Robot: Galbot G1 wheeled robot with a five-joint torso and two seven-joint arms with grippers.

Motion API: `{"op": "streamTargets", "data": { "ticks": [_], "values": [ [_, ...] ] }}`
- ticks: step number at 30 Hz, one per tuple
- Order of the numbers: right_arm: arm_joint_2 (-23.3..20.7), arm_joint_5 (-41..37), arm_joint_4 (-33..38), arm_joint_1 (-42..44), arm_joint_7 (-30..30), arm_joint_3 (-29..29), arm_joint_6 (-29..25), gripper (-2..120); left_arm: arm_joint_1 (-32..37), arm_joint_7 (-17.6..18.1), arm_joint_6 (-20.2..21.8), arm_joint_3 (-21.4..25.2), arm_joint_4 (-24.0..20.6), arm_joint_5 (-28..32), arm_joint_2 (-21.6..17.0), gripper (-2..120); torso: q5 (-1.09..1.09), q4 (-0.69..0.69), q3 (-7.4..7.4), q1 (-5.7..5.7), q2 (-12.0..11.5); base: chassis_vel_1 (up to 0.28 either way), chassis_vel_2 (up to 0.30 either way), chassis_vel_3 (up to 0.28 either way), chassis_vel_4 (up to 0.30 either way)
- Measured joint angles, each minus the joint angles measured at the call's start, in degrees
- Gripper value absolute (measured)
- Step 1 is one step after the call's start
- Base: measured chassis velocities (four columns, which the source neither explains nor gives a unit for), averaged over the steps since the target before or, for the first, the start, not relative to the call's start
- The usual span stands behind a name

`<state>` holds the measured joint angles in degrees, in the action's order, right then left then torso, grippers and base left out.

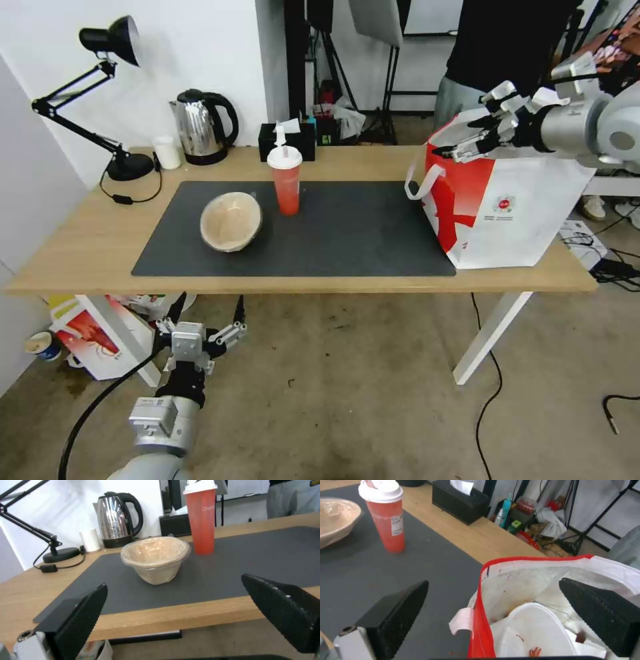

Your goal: Pick up the trash from the table and place it into the takeout bag.

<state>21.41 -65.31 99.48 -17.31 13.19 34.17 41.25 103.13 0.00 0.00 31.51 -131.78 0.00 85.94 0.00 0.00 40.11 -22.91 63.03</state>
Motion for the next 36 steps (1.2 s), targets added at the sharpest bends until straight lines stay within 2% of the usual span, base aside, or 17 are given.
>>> {"op": "streamTargets", "data": {
  "ticks": [9, 14, 16, 18, 20, 22, 25, 26, 29, 30, 34, 36],
  "values": [
    [-0.5, -0.2, 0.0, 0.3, -0.1, -1.6, 0.0, 100, 0.0, 0.0, 0.0, 0.0, 0.0, 0.0, 0.0, 100, 0.00, 0.00, 0.00, 0.00, 0.0, 0.000, 0.000, 0.000, 0.000],
    [-1.0, -3.1, 0.9, 1.5, -1.2, -4.4, -1.4, 100, 0.0, 0.0, 0.0, 0.0, 0.0, 0.0, 0.0, 100, 0.00, 0.00, 0.00, 0.00, 0.0, 0.000, 0.000, 0.000, 0.000],
    [-1.0, -7.2, 2.1, 4.7, -5.2, -9.9, -5.6, 100, 0.0, 0.0, 0.0, 0.0, 0.0, 0.0, 0.0, 100, -0.02, 0.00, 0.00, 0.00, 0.0, 0.000, 0.000, 0.000, 0.000],
    [-1.0, -8.0, 2.5, 5.8, -6.4, -11.3, -6.6, 100, 0.0, 0.0, 0.0, 0.0, 0.0, 0.0, 0.0, 100, -0.01, 0.00, 0.00, 0.00, 0.0, 0.000, 0.000, 0.000, 0.000],
    [-0.9, -12.2, 4.6, 13.2, -12.4, -19.0, -13.6, 100, 0.0, 0.0, 0.0, 0.0, 0.0, 0.0, 0.0, 100, 0.01, -0.01, 0.00, 0.00, 0.0, 0.000, 0.000, 0.000, 0.000],
    [-0.9, -13.0, 5.3, 14.8, -13.3, -20.3, -15.7, 100, 0.0, 0.0, 0.0, 0.0, 0.0, 0.0, 0.0, 100, 0.03, -0.01, 0.00, 0.00, 0.0, 0.000, 0.000, 0.000, 0.000],
    [-0.8, -15.3, 9.8, 21.7, -18.6, -26.1, -24.0, 100, 0.0, 0.0, 0.0, 0.0, 0.0, 0.0, 0.0, 100, 0.00, -0.02, 0.00, 0.00, 0.0, 0.000, 0.000, 0.000, 0.000],
    [-0.8, -15.3, 9.8, 21.7, -18.6, -26.1, -24.0, 100, 0.0, 0.0, 0.0, 0.0, 0.0, 0.0, 0.0, 100, 0.00, -0.02, 0.00, 0.00, 0.0, 0.000, 0.000, 0.000, 0.000],
    [0.7, -15.8, 15.7, 25.5, -25.3, -27.6, -31.1, 100, 0.0, 0.0, 0.0, 0.0, 0.0, 0.0, 0.0, 100, -0.01, -0.01, 0.00, 0.00, 0.0, 0.000, 0.000, 0.000, 0.000],
    [0.7, -15.8, 15.7, 25.5, -25.3, -27.6, -31.1, 100, 0.0, 0.0, 0.0, 0.0, 0.0, 0.0, 0.0, 100, -0.01, -0.01, 0.00, 0.00, 0.0, 0.000, 0.000, 0.000, 0.000],
    [3.3, -14.3, 22.1, 29.0, -33.3, -27.6, -37.6, 100, 0.0, 0.0, 0.0, 0.0, 0.0, 0.0, 0.0, 100, -0.02, 0.01, 0.00, 0.00, 0.0, 0.000, 0.000, 0.000, 0.000],
    [3.7, -13.5, 22.9, 29.6, -34.3, -27.6, -38.5, 100, 0.0, 0.0, 0.0, 0.0, 0.0, 0.0, 0.0, 100, -0.02, 0.00, -0.01, 0.00, 0.0, 0.000, 0.000, 0.000, 0.000]
  ]
}}
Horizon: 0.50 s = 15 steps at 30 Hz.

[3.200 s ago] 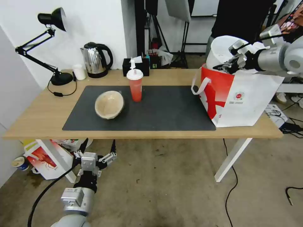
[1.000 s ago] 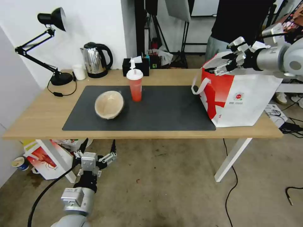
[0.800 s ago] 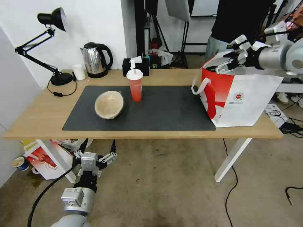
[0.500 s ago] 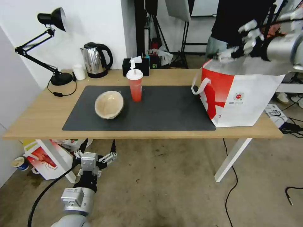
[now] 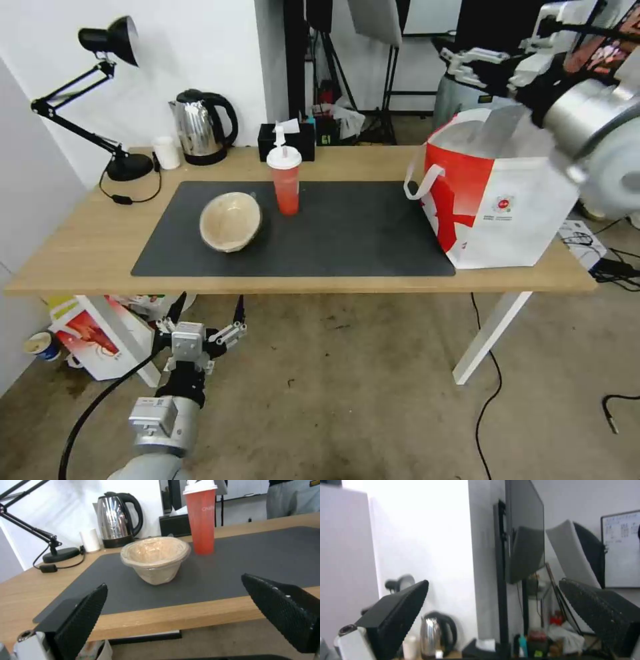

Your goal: Pick up the trash from the table and place it into the takeout bag.

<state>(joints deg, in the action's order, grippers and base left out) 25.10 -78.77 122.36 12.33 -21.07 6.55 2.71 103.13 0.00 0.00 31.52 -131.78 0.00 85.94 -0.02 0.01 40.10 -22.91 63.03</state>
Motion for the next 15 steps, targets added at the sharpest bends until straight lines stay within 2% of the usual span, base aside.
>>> {"op": "streamTargets", "data": {
  "ticks": [2, 4, 7, 10, 11, 15],
  "values": [
    [1.6, 4.6, 2.2, 3.4, -3.0, -0.4, -3.2, 100, 0.0, 0.0, 0.0, 0.0, 0.0, 0.0, 0.0, 100, 0.02, 0.00, 0.01, 0.00, 0.0, 0.000, 0.000, 0.000, 0.000],
    [2.0, 5.7, 2.5, 4.2, -3.3, -0.6, -3.8, 100, 0.0, 0.0, 0.0, 0.0, 0.0, 0.0, 0.0, 100, 0.02, 0.00, 0.00, 0.00, 0.0, 0.000, 0.000, 0.000, 0.000],
    [4.8, 14.2, 3.5, 9.8, -4.4, -2.2, -7.5, 100, 0.0, 0.0, 0.0, 0.0, 0.0, 0.0, 0.0, 100, 0.02, -0.02, 0.01, 0.00, 0.0, 0.000, 0.000, 0.000, 0.000],
    [6.4, 17.5, 3.6, 11.9, -5.2, -2.9, -8.8, 100, 0.0, 0.0, 0.0, 0.0, 0.0, 0.0, 0.0, 100, 0.02, -0.01, 0.01, 0.00, 0.0, 0.000, 0.000, 0.000, 0.000],
    [9.5, 22.2, 3.7, 15.0, -6.9, -3.8, -10.6, 100, 0.0, 0.0, 0.0, 0.0, 0.0, 0.0, 0.0, 100, 0.02, 0.00, 0.01, 0.00, 0.0, 0.000, 0.000, 0.000, 0.000],
    [13.1, 28.0, 4.4, 20.6, -8.4, -5.9, -12.4, 100, 0.0, 0.0, 0.0, 0.0, 0.0, 0.0, 0.0, 100, 0.01, 0.02, 0.01, -0.01, 0.0, 0.000, 0.000, 0.000, 0.000]
  ]
}}
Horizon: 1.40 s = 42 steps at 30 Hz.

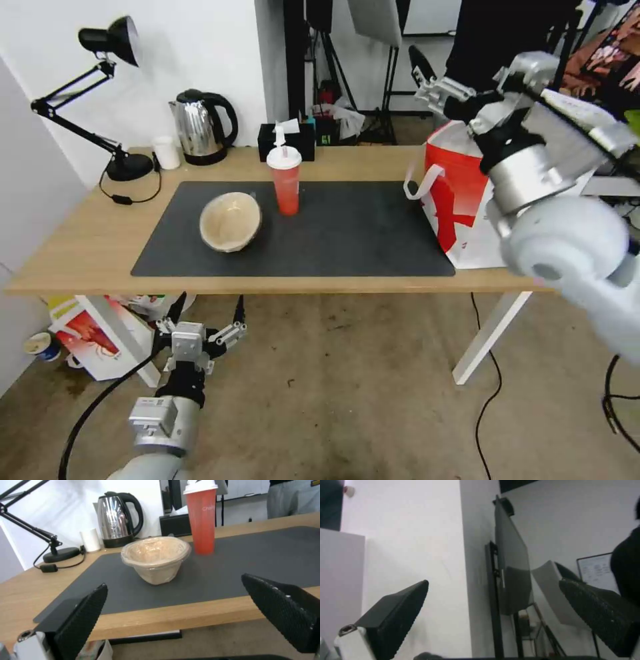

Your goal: Pick up the trash from the table and place it into the takeout bag.

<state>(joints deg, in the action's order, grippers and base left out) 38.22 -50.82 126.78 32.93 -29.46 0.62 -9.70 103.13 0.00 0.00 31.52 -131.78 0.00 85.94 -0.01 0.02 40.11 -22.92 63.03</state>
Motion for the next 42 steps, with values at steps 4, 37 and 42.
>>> {"op": "streamTargets", "data": {
  "ticks": [4, 37, 42],
  "values": [
    [4.0, 8.4, 1.7, 9.3, -0.8, -4.6, -0.8, 100, 0.0, 0.0, 0.0, 0.0, 0.0, 0.0, 0.0, 100, 0.02, -0.05, -0.01, 0.00, 0.0, 0.000, 0.000, 0.000, 0.000],
    [26.4, 50.8, 9.5, 54.9, 1.0, -12.9, -10.4, 100, 0.0, 0.0, 0.0, 0.0, 0.0, 0.0, 0.0, 100, 0.00, -0.02, -0.01, 0.01, 0.0, 0.000, 0.000, 0.000, 0.000],
    [26.8, 54.6, 7.5, 58.0, -0.6, -11.5, -12.5, 100, 0.0, 0.0, 0.0, 0.0, 0.0, 0.0, 0.0, 100, 0.01, -0.03, -0.01, 0.01, 0.0, 0.000, 0.000, 0.000, 0.000]
  ]
}}
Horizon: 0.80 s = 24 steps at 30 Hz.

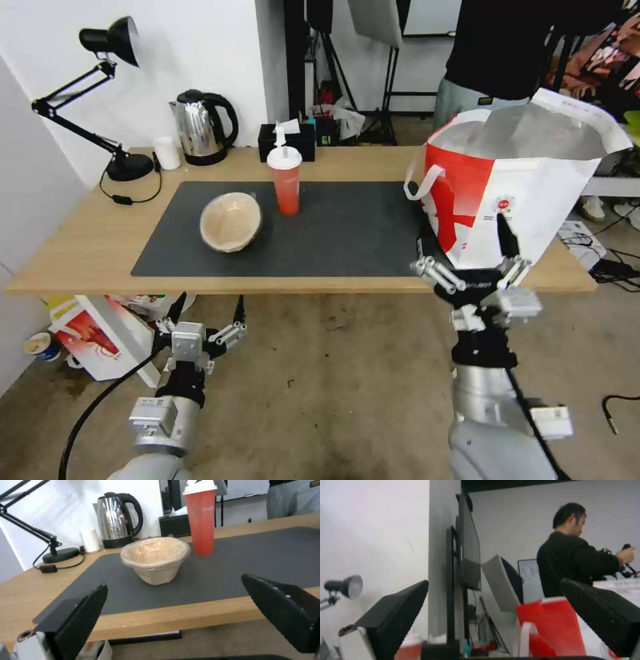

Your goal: Pick up the trash from the table and place it into the takeout bag.

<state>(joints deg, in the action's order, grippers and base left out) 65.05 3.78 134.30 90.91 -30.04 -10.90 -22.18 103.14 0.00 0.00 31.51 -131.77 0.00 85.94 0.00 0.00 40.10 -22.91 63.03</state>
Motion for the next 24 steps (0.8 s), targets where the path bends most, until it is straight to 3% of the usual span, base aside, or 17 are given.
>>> {"op": "streamTargets", "data": {
  "ticks": [24],
  "values": [
    [-3.7, 0.7, -4.6, 3.4, -7.5, 3.0, 1.4, 100, 0.0, 0.0, 0.0, 0.0, 0.0, 0.0, 0.0, 100, 0.01, 0.00, 0.01, -0.01, 0.0, 0.000, 0.000, 0.000, 0.000]
  ]
}}
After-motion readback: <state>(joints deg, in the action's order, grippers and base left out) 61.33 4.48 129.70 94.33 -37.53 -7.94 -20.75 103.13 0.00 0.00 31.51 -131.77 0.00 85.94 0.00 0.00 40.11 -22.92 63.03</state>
